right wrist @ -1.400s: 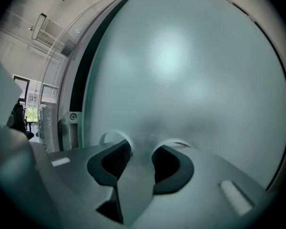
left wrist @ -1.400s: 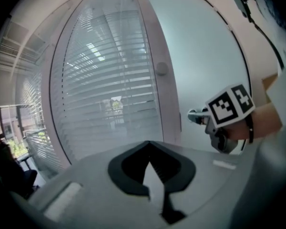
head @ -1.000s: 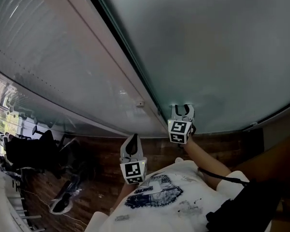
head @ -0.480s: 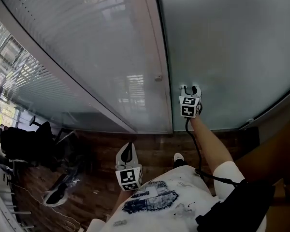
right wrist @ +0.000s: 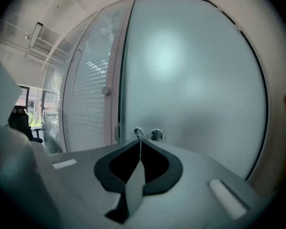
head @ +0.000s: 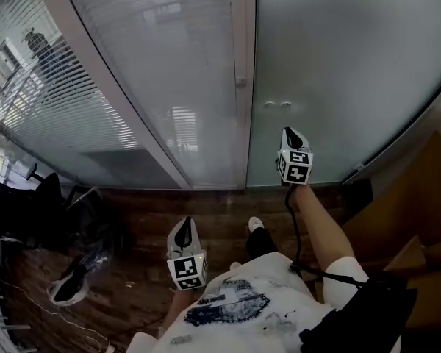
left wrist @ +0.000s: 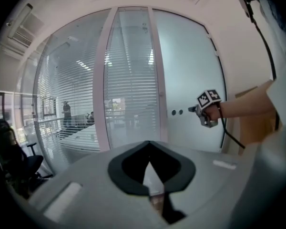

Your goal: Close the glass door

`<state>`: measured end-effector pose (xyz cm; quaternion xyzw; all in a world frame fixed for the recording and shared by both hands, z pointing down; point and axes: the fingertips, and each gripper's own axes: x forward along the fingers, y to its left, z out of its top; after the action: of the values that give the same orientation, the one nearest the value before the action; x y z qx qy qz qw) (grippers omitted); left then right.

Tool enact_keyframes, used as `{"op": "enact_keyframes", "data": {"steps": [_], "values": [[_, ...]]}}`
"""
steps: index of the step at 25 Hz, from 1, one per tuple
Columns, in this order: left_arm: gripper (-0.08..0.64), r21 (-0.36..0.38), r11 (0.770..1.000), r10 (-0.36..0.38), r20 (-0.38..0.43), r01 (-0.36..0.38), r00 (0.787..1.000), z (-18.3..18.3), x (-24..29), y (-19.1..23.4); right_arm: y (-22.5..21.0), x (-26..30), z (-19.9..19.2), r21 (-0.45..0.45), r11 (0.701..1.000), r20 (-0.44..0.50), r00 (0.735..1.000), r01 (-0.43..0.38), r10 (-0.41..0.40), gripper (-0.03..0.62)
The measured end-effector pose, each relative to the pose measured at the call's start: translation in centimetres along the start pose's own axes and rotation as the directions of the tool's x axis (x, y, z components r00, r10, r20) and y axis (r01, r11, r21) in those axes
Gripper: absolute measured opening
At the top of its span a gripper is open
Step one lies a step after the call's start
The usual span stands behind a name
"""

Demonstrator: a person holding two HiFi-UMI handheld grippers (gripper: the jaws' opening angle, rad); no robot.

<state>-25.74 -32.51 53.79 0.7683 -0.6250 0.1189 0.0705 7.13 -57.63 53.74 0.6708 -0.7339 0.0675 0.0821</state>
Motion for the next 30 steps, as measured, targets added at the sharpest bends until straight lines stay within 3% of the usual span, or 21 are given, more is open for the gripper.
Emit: {"op": "enact_keyframes", "data": {"steps": [1,9,14,18,26,30], "values": [[0.002,0.0,1.0,-0.013,0.005,0.013,1.0,-0.2,-0.1,-0.4,0.1,-1.6,-0.3,-0.011,1.0,-0.016,1.0,0.001,-0.001,0.008],[0.002,0.028,0.993,-0.116,0.045,0.115,0.992,-0.4,0.5,-2.6,2.2,-14.5,-2.1,0.008,0.998,-0.028,0.997,-0.07,0.07,0.008],[0.002,-0.017,0.986,-0.169,-0.015,0.169,0.985,-2.2,0.8,-5.4,2.8,-19.4,-5.8,0.03,0.996,-0.079,0.993,-0.089,0.092,0.008],[0.002,0.018,0.978,-0.208,-0.042,0.209,0.977,-3.5,1.6,-7.6,2.8,-21.1,-8.3,0.032,0.994,-0.112,0.988,-0.101,0.104,0.008],[0.003,0.107,0.954,-0.274,-0.071,0.28,0.959,-3.7,1.3,-13.8,-2.6,-29.8,-15.9,0.151,0.988,-0.243,0.97,0.015,0.022,0.008],[0.002,0.137,0.924,-0.349,-0.078,0.357,0.934,-3.1,1.0,-17.9,-5.3,-34.9,-19.3,0.188,0.976,-0.308,0.95,0.11,-0.048,0.008]]}}
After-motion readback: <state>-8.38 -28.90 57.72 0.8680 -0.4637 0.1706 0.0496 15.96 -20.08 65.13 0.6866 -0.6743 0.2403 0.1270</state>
